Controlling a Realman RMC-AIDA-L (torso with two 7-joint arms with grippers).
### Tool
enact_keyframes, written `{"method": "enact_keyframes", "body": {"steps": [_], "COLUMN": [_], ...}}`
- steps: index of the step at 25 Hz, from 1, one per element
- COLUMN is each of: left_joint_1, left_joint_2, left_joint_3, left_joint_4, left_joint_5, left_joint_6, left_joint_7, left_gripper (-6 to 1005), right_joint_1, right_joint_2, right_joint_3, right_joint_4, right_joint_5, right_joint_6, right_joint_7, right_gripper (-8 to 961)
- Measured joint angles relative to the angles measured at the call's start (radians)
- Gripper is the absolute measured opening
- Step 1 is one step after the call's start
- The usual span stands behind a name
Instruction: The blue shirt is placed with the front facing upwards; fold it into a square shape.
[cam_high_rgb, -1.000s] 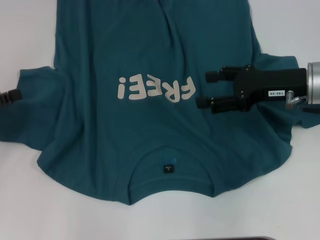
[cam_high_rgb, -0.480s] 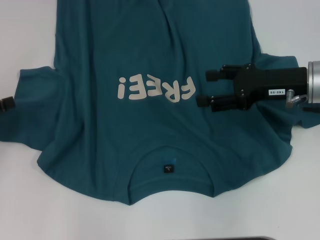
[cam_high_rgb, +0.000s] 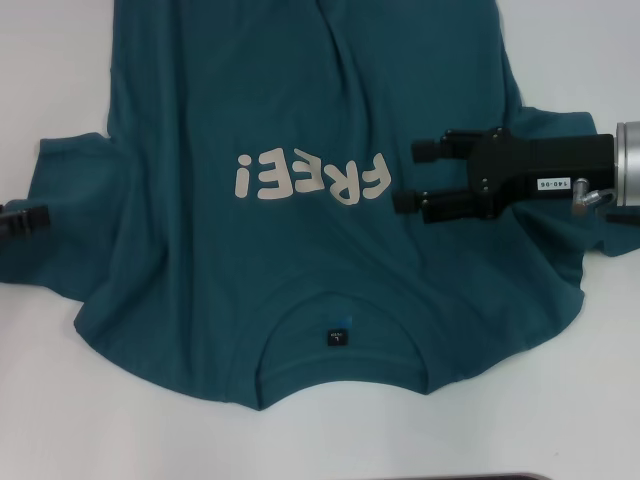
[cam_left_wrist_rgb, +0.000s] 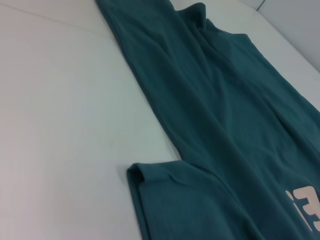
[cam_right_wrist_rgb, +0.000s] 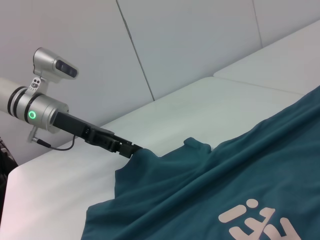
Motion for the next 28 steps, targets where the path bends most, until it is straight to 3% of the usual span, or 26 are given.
{"method": "enact_keyframes", "body": {"steps": [28], "left_joint_1": [-0.072], "left_joint_2": [-0.021], "left_joint_3": [-0.006], "left_joint_4": [-0.013], "left_joint_5": [0.123], "left_joint_6": [0.028], "left_joint_7": [-0.016], "left_gripper": [892], "right_joint_1": [-0.007], "right_joint_2": [0.002], "right_joint_3": [0.0], "right_joint_4": [0.0], "right_joint_5": [0.007], "right_joint_6": [-0.007], "right_joint_7": [0.0], "right_gripper": [913]}}
